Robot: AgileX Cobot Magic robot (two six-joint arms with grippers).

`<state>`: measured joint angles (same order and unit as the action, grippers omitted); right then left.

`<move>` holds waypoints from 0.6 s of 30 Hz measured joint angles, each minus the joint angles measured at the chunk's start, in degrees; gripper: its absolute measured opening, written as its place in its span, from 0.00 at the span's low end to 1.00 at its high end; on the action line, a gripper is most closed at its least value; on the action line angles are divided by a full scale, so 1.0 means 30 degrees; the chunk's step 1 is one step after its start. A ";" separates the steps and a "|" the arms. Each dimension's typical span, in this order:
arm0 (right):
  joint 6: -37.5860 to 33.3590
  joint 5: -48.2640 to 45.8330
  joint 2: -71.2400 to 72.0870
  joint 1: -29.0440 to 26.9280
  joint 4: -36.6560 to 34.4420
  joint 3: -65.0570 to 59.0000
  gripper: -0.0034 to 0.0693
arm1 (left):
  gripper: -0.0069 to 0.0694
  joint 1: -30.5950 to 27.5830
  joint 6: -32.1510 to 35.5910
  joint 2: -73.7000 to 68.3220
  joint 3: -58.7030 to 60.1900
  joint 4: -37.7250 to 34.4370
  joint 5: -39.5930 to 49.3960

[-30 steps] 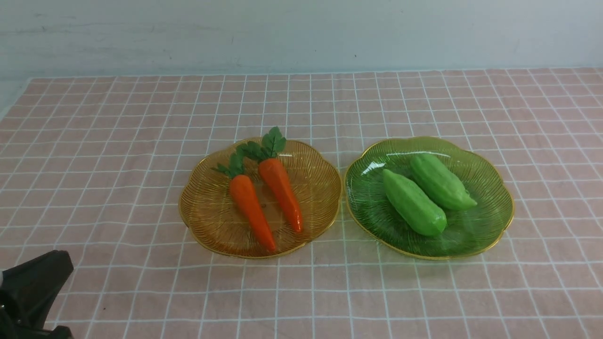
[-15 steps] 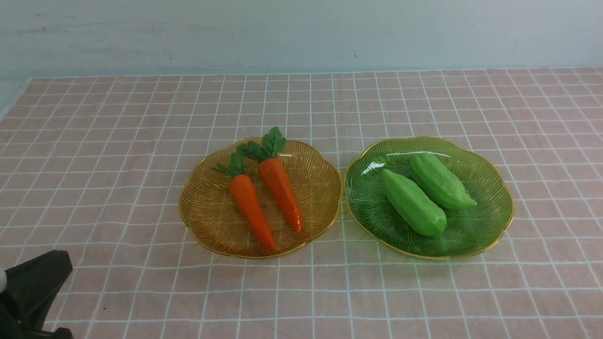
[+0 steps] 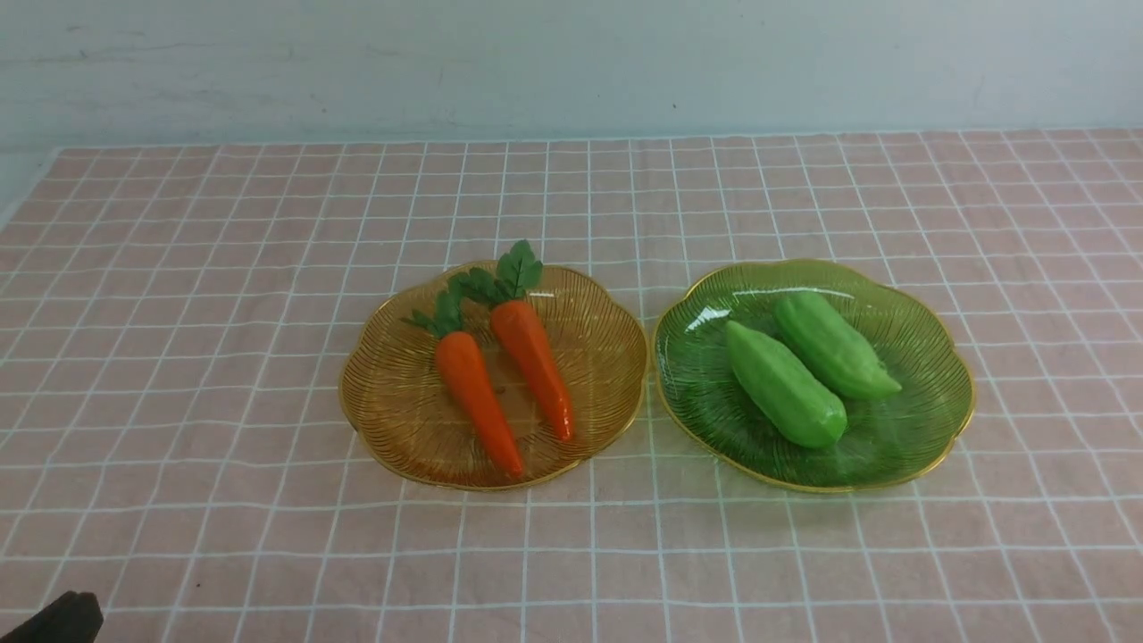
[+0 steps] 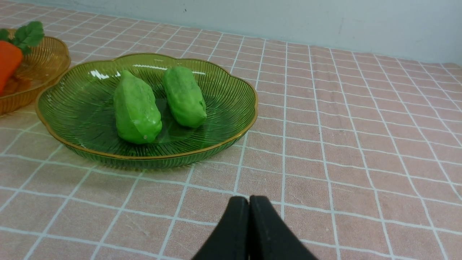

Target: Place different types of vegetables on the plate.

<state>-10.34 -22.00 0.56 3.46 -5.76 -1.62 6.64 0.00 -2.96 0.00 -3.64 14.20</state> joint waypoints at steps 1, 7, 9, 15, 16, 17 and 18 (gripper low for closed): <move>0.0000 0.0000 0.0000 0.0000 0.0000 0.0000 0.02 | 0.09 -0.0166 0.0137 0.0411 0.0237 0.0000 0.0019; 0.0000 0.0000 0.0000 0.0000 0.0000 0.0000 0.02 | 0.09 -0.0502 0.0464 0.1215 0.0539 0.0000 0.1891; 0.0000 0.0000 0.0000 0.0000 0.0000 0.0000 0.02 | 0.09 -0.0502 0.0501 0.1232 0.0542 0.0000 0.2546; 0.0000 0.0000 0.0000 0.0000 0.0000 0.0000 0.02 | 0.09 -0.0502 0.0524 0.1231 0.0542 0.0000 0.2580; 0.0019 0.0000 0.0000 0.0000 0.0000 0.0000 0.02 | 0.09 -0.0502 0.0524 0.1231 0.0542 0.0000 0.2580; 0.0019 0.0000 0.0000 0.0000 0.0000 0.0000 0.02 | 0.09 -0.0502 0.0524 0.1231 0.0542 0.0000 0.2580; 0.0019 0.0000 0.0000 0.0000 0.0000 0.0000 0.02 | 0.09 -0.0502 0.0524 0.1231 0.0542 0.0000 0.2580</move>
<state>-10.28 -22.00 0.56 3.46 -5.76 -1.62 5.13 1.57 0.73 1.63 -3.64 21.94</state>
